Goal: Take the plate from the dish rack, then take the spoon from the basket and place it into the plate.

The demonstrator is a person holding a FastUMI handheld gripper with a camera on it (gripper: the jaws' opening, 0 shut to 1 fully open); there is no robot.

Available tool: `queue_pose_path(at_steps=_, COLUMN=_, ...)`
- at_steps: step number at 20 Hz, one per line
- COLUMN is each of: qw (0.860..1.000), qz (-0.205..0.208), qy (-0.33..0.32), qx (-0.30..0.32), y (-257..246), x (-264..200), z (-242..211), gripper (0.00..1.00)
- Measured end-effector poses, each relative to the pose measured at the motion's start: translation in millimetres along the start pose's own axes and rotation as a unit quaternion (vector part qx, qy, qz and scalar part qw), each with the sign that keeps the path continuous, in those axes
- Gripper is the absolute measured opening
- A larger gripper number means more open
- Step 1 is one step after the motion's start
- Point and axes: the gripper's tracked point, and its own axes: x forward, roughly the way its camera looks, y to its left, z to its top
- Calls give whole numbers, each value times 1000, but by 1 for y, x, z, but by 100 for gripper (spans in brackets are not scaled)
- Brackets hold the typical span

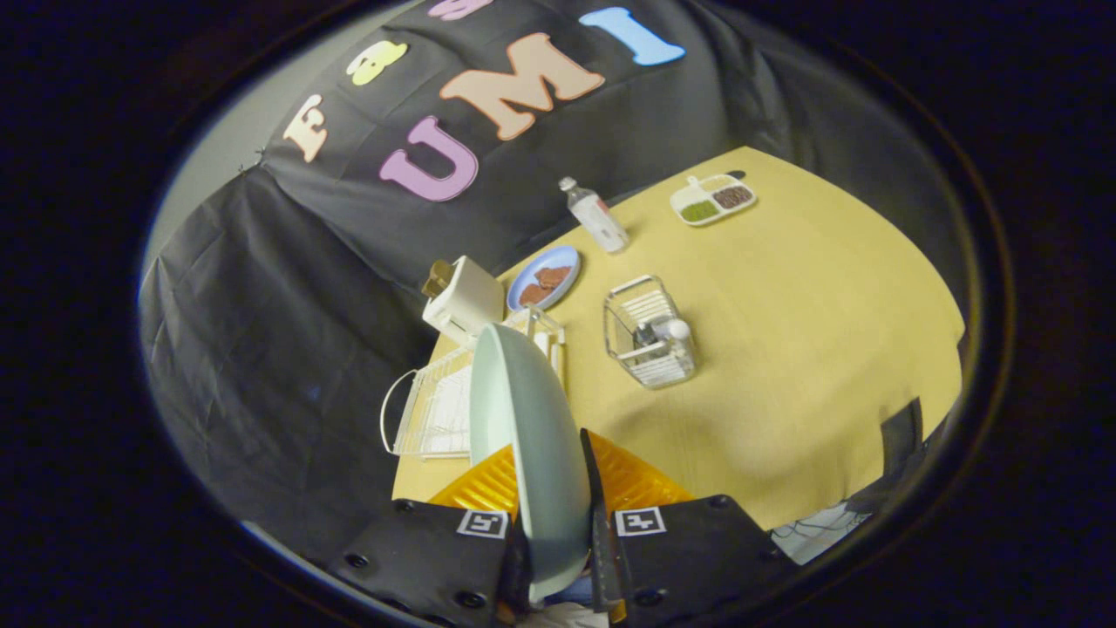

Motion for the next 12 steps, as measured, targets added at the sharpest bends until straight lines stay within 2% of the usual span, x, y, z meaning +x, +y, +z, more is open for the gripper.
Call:
queue_pose_path(at_steps=5, qw=998, qz=-5, qy=23, qx=58, y=-72, x=16, z=-56, gripper=30)
queue_pose_path(at_steps=9, qw=994, qz=-2, qy=33, qx=105, y=-104, x=35, z=-66, gripper=30)
queue_pose_path(at_steps=12, qw=991, qz=13, qy=38, qx=128, y=-110, x=52, z=-66, gripper=30)
